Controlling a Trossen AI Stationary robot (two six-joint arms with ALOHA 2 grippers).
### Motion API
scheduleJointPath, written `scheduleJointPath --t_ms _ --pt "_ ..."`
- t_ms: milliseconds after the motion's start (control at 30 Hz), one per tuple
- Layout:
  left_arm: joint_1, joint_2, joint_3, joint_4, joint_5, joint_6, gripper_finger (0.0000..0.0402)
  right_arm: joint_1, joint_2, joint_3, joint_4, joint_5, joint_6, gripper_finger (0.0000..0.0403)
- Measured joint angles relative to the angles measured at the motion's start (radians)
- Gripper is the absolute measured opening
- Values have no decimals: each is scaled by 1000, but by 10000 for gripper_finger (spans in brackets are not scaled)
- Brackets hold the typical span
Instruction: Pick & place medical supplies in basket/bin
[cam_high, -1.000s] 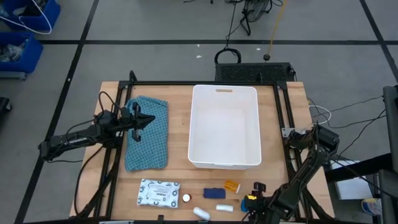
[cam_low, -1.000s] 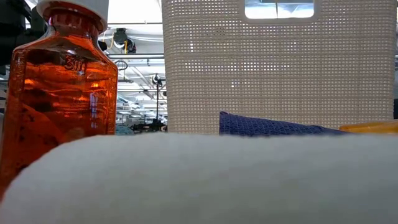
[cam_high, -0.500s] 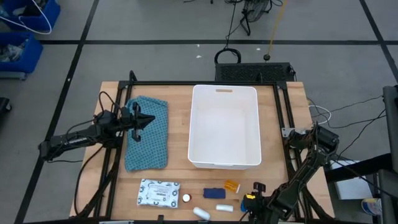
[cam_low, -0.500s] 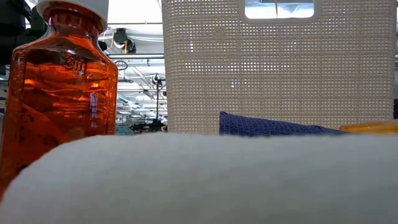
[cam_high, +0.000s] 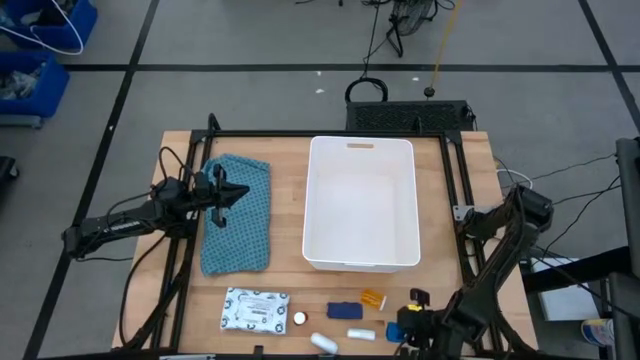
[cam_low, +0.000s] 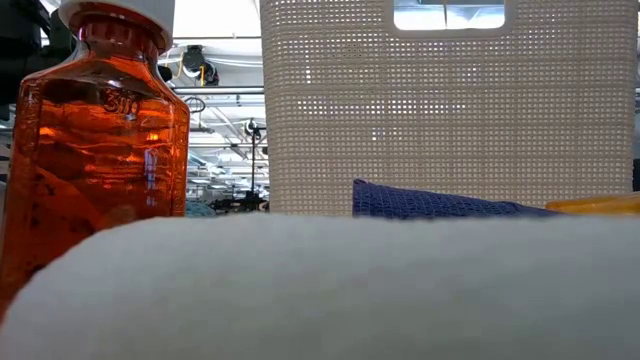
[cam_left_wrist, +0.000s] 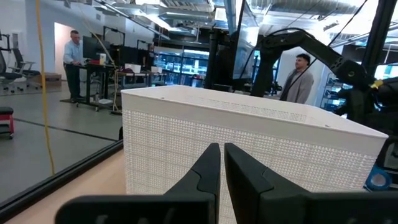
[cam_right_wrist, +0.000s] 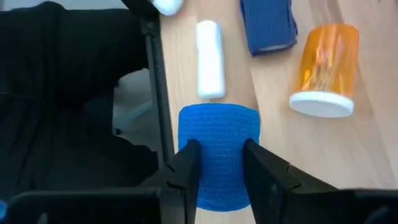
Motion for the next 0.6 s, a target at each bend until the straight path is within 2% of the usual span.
scheduleJointPath --t_ms 267,367,600 --pt "0 0 0 0 0 0 26 -9 -99 0 70 5 -88 92" --pt "0 0 0 1 0 1 26 -11 -149 0 103 37 -149 92" --pt "0 0 0 1 0 2 26 -15 -277 0 154 217 -346 91"
